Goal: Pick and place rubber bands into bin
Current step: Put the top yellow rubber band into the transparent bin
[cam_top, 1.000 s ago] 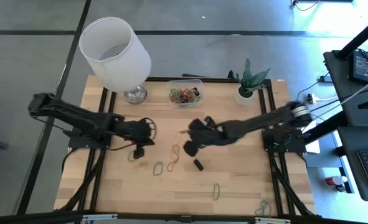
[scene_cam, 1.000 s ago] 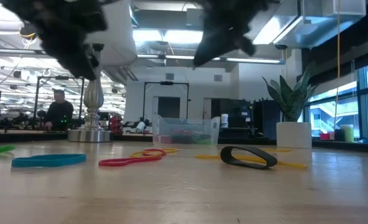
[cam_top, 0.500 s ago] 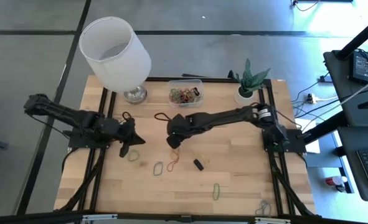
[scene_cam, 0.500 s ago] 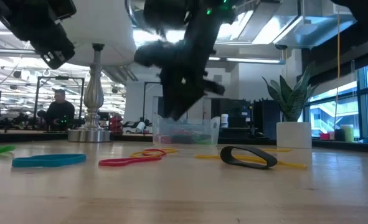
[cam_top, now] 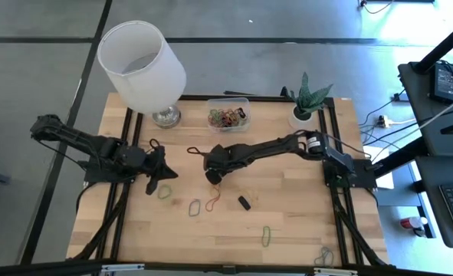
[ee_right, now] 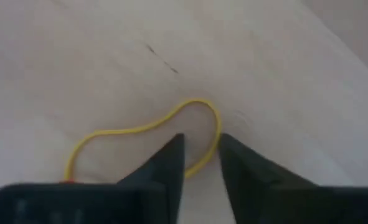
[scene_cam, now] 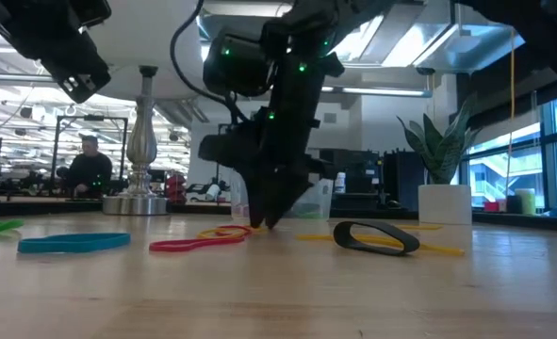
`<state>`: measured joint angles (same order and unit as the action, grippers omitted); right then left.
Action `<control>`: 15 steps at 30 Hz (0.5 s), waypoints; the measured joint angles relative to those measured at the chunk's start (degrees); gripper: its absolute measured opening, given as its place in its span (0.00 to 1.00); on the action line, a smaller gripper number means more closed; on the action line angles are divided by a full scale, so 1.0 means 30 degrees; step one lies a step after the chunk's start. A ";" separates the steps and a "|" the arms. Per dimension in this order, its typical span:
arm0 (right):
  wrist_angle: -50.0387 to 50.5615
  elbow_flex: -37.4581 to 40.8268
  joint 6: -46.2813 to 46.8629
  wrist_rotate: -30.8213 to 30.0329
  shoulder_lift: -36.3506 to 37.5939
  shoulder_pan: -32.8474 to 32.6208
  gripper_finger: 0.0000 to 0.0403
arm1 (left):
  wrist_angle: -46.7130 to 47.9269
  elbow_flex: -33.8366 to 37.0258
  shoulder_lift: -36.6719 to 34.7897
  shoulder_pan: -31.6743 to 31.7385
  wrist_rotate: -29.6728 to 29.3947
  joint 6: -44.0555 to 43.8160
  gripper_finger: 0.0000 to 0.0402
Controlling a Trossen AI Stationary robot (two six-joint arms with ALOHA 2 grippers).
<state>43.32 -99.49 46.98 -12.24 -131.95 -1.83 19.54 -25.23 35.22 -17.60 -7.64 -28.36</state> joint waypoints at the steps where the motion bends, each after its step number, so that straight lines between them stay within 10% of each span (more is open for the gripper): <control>1: 0.0076 0.0004 0.0118 0.0291 -0.0073 0.0007 0.20 | -0.0009 0.0000 0.0000 0.0005 -0.0133 0.0002 0.00; 4: 0.0170 0.0019 -0.0037 0.0819 -0.0026 -0.0086 0.04 | -0.0013 0.0000 0.0000 0.0005 -0.0359 0.0022 0.01; 15: 0.1256 0.0141 -0.0256 -0.0335 0.3703 -0.0615 0.00 | -0.0017 0.0000 0.0000 0.0005 -0.0647 0.0426 0.01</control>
<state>47.09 -99.07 46.21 -13.25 -120.84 -3.67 19.49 -25.23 35.22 -17.58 -9.58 -27.08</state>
